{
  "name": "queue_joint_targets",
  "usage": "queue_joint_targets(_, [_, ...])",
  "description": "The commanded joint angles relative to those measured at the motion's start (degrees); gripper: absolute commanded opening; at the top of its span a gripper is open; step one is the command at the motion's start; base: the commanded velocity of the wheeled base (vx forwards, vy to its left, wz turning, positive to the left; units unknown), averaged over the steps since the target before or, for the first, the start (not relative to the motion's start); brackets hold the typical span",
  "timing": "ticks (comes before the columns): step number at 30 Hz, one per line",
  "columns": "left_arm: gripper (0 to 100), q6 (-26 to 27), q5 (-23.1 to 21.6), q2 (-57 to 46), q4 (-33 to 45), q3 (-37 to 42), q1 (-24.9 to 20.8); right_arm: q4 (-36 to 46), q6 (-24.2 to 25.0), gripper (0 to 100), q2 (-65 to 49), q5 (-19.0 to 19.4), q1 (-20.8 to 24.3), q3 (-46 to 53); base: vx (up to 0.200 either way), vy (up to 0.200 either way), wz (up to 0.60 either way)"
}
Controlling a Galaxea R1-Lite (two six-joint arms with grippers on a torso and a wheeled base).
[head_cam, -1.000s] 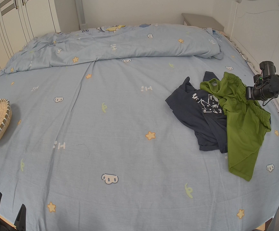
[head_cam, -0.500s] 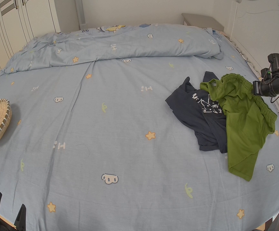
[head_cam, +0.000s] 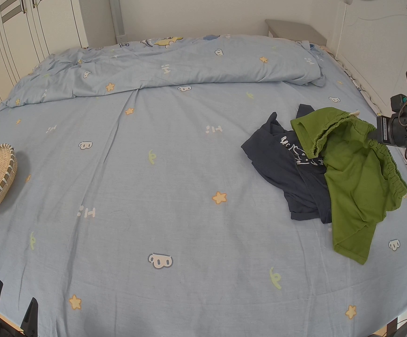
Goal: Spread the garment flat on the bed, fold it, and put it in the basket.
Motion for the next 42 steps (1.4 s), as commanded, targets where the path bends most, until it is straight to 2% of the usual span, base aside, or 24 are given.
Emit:
queue_joint_targets(1, [100,-0.01,0.02,-0.61,-0.01,1.01,0.02,0.10,2.46,0,-6.16,-0.91,5.47,4.38,0.000,0.000,0.00])
queue_joint_targets(8, [100,-0.01,0.02,-0.61,-0.01,1.01,0.02,0.19,7.47,0,-7.04,-9.78,15.67,5.52,0.000,0.000,0.00])
queue_joint_targets(14, [100,-0.01,0.02,-0.61,-0.01,1.01,0.02,-0.33,10.02,0,-7.21,-10.66,20.85,6.05,0.000,0.000,0.00])
queue_joint_targets(20, [100,-0.01,0.02,-0.61,-0.01,1.01,0.02,-0.42,10.02,0,-7.30,-10.75,21.20,6.22,0.000,0.000,0.00])
queue_joint_targets(42, [100,-0.01,-0.07,-0.61,-0.01,1.01,0.02,-0.51,10.02,0,-7.65,-10.75,19.80,6.66,0.000,0.200,0.00])
